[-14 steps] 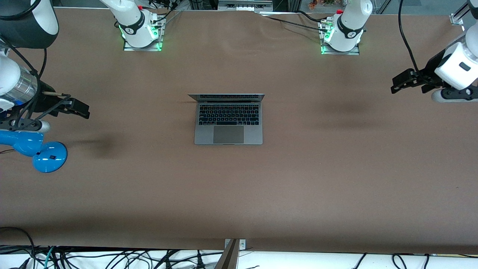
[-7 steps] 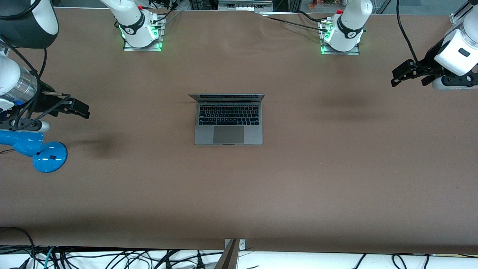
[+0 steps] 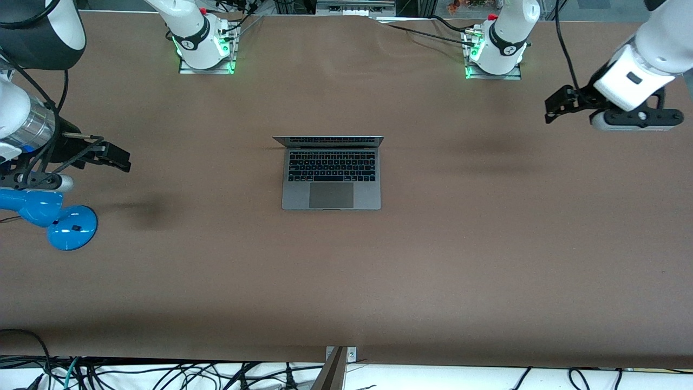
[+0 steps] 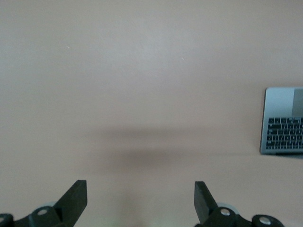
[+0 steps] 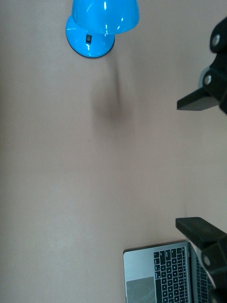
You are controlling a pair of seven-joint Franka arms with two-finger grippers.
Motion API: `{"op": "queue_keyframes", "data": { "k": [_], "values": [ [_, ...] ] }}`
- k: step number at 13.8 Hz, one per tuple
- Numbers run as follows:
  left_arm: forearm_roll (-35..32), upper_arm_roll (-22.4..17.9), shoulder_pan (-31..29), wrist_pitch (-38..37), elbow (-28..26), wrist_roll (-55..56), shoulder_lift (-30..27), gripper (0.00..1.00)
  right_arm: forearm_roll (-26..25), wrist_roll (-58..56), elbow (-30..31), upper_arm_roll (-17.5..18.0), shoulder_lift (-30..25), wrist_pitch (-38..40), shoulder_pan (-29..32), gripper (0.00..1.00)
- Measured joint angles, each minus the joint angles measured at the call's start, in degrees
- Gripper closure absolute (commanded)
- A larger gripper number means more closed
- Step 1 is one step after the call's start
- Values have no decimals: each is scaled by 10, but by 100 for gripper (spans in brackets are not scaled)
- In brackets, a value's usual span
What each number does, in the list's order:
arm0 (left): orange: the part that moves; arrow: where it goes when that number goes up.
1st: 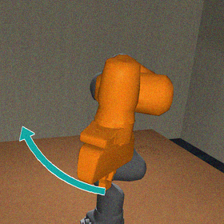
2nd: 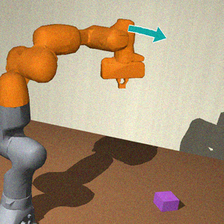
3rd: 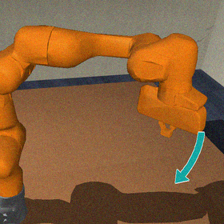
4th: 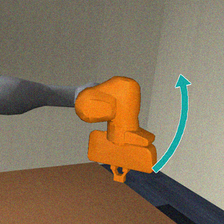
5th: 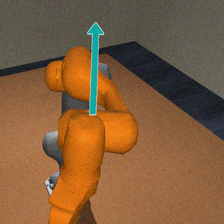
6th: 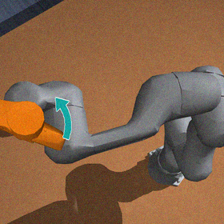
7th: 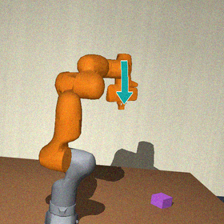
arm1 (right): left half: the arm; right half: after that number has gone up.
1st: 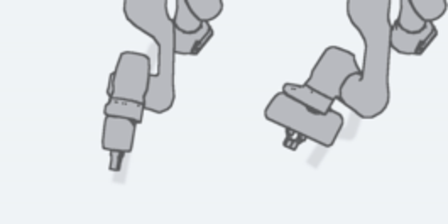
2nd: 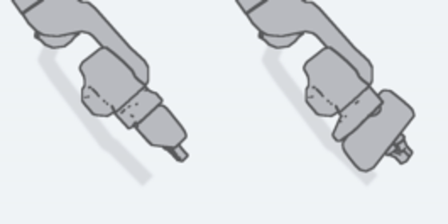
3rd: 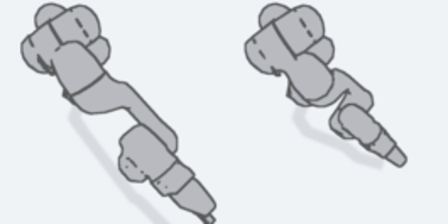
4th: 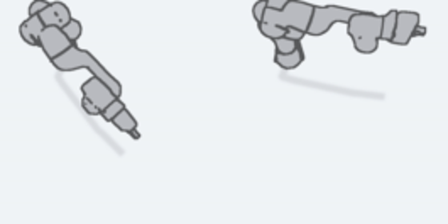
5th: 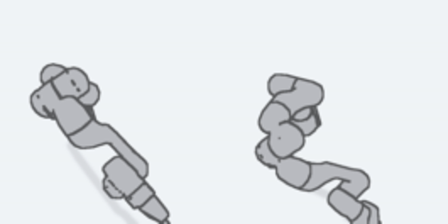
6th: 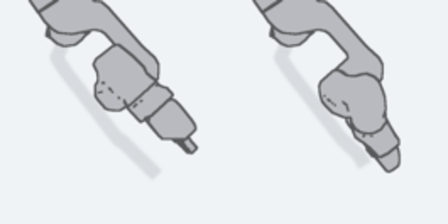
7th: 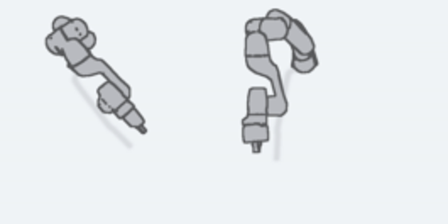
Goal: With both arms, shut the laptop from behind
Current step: 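Raise both grippers from rest and swing them toward the laptop, then move both grippers over the laptop screen's back edge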
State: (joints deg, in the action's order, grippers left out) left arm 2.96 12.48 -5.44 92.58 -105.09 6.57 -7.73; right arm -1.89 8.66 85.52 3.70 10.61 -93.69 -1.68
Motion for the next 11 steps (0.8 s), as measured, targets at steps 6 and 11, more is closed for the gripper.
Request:
{"op": "queue_keyframes", "data": {
  "k": [6, 11],
  "values": [
    [37, 57, 1, -7, -3, 71, 10, 0, 19, 6, 0, 16, 0, 2, -47, 35],
    [55, 119, 1, 3, -3, 160, 28, 2, 46, 7, 0, 18, 3, 3, -72, 77]
  ]
}}
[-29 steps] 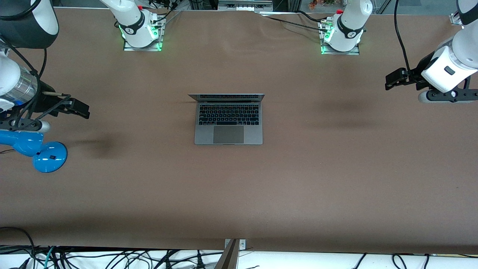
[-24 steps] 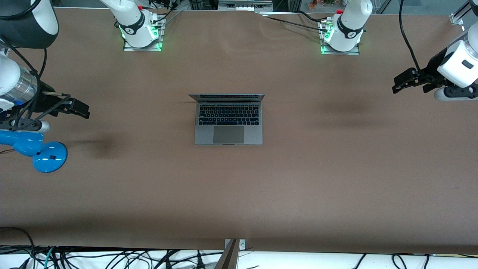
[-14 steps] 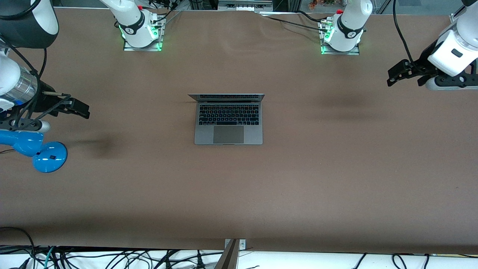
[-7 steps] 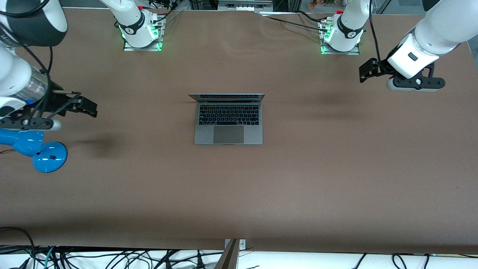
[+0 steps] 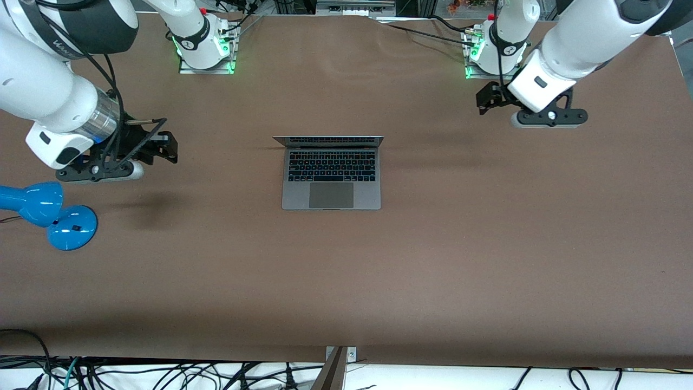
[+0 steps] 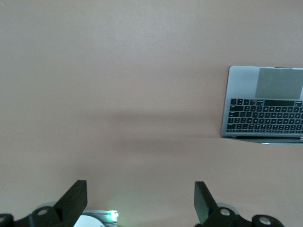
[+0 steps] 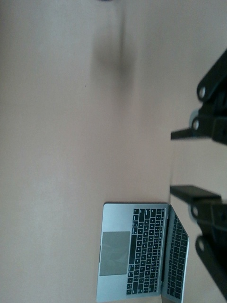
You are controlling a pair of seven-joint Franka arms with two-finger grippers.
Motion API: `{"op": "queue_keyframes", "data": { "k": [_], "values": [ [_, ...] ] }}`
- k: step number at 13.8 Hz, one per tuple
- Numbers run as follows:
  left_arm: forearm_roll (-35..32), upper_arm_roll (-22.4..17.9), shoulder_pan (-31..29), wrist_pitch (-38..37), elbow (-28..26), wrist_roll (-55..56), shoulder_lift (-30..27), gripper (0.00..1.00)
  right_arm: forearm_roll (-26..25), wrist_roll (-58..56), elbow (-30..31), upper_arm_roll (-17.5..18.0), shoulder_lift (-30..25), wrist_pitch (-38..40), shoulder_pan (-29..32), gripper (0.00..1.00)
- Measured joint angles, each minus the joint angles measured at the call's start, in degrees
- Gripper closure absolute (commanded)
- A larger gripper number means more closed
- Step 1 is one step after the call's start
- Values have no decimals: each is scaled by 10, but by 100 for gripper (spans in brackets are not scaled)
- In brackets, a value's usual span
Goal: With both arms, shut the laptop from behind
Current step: 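Move both grippers over the laptop screen's back edge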
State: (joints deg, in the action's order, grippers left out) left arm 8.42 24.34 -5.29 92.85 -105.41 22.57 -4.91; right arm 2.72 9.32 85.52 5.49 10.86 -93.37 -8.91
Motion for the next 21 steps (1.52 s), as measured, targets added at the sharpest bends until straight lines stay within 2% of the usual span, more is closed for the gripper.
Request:
{"op": "queue_keyframes", "data": {
  "k": [3, 4, 6, 8, 14, 17, 21],
  "values": [
    [7, 47, 0, 32, 0, 70, 32, 11, 1, 0, 0, 1, 4, 0, -23, 93],
    [8, 64, 1, 42, 2, 94, 47, 22, 1, 0, 0, 1, 5, 0, -30, 96],
    [8, 96, 1, 52, 17, 139, 83, 55, 1, 0, 1, 1, 10, 2, -44, 98],
    [8, 118, 3, 53, 40, 173, 117, 99, 4, 4, 4, 1, 18, 4, -62, 98],
    [8, 127, 57, 66, 65, 250, 168, 100, 36, 124, 8, 3, 46, 24, -145, 98],
    [20, 128, 66, 74, 65, 268, 190, 100, 80, 130, 9, 3, 63, 57, -153, 98],
    [34, 128, 83, 110, 66, 314, 230, 100, 91, 130, 11, 3, 85, 80, -166, 98]
  ]
}}
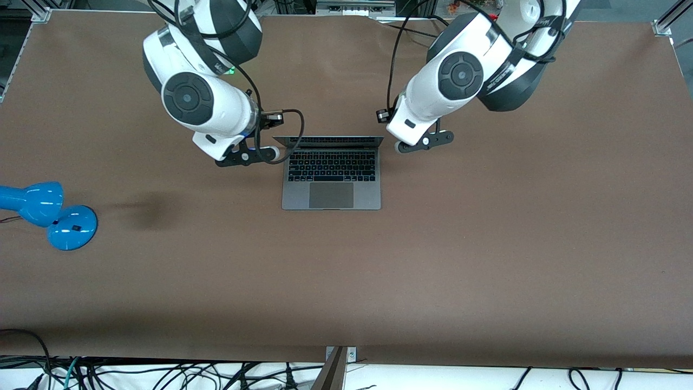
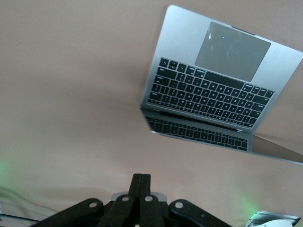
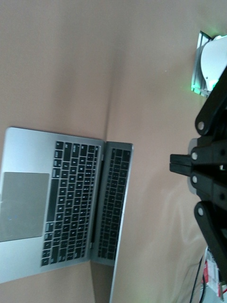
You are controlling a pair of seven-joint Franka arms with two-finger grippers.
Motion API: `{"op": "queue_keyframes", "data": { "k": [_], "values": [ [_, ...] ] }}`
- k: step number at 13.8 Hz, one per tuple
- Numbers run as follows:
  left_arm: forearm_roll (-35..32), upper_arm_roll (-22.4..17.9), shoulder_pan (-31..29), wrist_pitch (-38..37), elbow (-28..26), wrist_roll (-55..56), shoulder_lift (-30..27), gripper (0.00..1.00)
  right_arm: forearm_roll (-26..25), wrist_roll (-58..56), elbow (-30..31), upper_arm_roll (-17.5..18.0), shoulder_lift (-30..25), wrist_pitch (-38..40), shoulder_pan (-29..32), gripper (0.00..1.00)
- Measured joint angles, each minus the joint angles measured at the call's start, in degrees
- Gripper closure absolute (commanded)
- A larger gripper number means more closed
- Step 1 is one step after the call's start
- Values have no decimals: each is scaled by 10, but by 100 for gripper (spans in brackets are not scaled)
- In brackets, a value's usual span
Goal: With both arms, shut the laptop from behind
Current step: 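Move both grippers over the laptop screen's back edge, then lower both grippers onto the screen's back and push it forward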
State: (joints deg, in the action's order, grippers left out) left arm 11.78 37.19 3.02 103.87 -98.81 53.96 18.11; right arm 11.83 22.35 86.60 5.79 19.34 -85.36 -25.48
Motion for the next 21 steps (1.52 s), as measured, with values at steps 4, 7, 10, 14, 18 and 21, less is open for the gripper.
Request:
{"op": "queue_keyframes", "data": {
  "k": [4, 7, 10, 14, 18, 21],
  "values": [
    [0, 0, 34, 39, 1, 19, 37, 100, 0, 1, 4, 0, 35, 13, -23, 98],
    [0, -2, 39, 45, 1, 20, 47, 100, 0, 1, 9, 0, 58, 15, -30, 98],
    [0, -6, 38, 50, 1, 20, 56, 100, 0, 1, 18, 0, 70, 15, -33, 98],
    [-22, -10, 38, 67, 1, 20, 75, 100, 0, 1, 18, -3, 78, 5, -32, 98],
    [-26, -11, 38, 94, 1, 20, 96, 100, 0, 1, 18, -7, 82, -23, -31, 98],
    [-28, -17, 38, 99, 13, 19, 108, 100, 0, 1, 18, -8, 82, -37, -31, 98]
  ]
}}
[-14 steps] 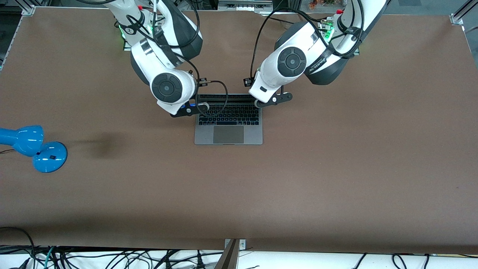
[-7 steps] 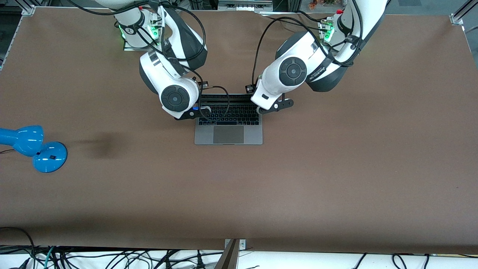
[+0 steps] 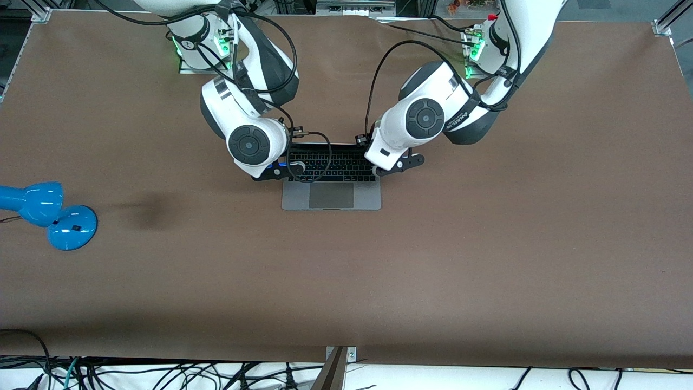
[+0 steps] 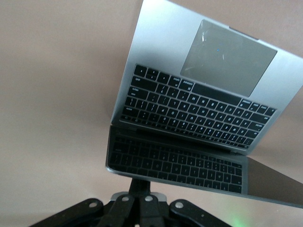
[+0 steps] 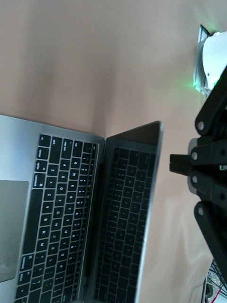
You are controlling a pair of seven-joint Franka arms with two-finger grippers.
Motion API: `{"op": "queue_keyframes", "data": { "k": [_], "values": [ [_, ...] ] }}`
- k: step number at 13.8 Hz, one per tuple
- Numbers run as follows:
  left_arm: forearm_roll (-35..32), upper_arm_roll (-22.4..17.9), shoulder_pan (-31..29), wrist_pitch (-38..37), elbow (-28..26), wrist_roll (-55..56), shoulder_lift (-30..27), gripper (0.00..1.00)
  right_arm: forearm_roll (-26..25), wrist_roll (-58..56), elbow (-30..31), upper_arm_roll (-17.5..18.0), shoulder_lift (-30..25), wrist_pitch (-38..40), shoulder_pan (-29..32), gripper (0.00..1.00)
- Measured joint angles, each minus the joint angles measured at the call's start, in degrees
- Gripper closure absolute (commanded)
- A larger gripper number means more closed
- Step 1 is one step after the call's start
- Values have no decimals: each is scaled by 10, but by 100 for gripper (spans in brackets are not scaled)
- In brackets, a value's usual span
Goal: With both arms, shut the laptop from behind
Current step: 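Lower both grippers onto the screen's back and push it forward, then press the screen down with both grippers until the lid shuts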
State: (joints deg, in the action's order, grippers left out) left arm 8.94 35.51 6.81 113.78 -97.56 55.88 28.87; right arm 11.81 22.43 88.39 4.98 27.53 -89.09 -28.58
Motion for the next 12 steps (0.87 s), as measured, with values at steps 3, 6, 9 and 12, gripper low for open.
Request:
{"op": "queue_keyframes", "data": {
  "k": [3, 6, 9, 12],
  "values": [
    [-17, -4, 0, 0, 21, 0, 20, 100, 0, -3, 0, -3, 3, -17, 6, 98],
    [-32, -7, 0, 1, 50, 0, 49, 100, 0, -11, -1, -4, 8, -31, 17, 98],
    [-33, -19, 0, 1, 67, 0, 73, 100, 0, -12, -6, -4, 20, -49, 23, 98],
    [-52, -22, 0, 5, 79, 0, 93, 100, 0, -12, -8, -4, 42, -84, 26, 98]
  ]
}}
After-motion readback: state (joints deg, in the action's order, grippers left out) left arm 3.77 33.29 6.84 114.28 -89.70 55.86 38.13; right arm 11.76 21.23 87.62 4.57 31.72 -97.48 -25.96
